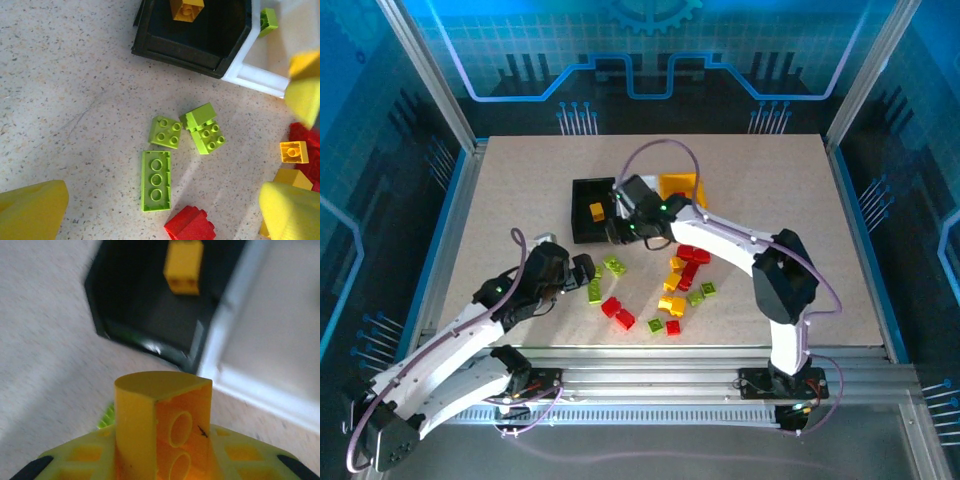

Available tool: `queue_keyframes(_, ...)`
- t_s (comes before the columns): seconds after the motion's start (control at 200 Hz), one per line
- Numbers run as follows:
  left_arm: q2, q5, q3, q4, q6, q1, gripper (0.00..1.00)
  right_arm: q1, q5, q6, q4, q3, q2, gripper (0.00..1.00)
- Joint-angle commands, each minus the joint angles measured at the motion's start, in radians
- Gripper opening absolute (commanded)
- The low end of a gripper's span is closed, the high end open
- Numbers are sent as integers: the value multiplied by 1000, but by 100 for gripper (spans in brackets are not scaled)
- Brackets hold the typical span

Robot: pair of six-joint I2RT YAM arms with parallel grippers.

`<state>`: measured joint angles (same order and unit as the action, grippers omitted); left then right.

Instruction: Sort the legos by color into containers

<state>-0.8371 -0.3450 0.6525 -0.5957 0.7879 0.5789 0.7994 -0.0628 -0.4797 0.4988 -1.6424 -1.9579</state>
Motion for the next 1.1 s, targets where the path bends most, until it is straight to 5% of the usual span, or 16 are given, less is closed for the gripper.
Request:
queue_keyframes(0.0,28,-19,-15,-46,21,-8,99,11,28,44,24,-137,-130,33)
queue_keyframes(0.365,73,2,-54,-83,57,-13,99,-5,34,30,71,-561,-444,39)
queue_keyframes(0.56,93,5,-59,-96,59,-12,99,-6,29,19,119,-669,-500,59)
queue_keyframes(0.795,95,18,-48,-80,48,-12,99,-6,10,2,34,-524,-363,74)
queue_keyframes(1.096,-92,163,10,37,-60,-7,99,-31,-30,-61,-137,-15,39,81)
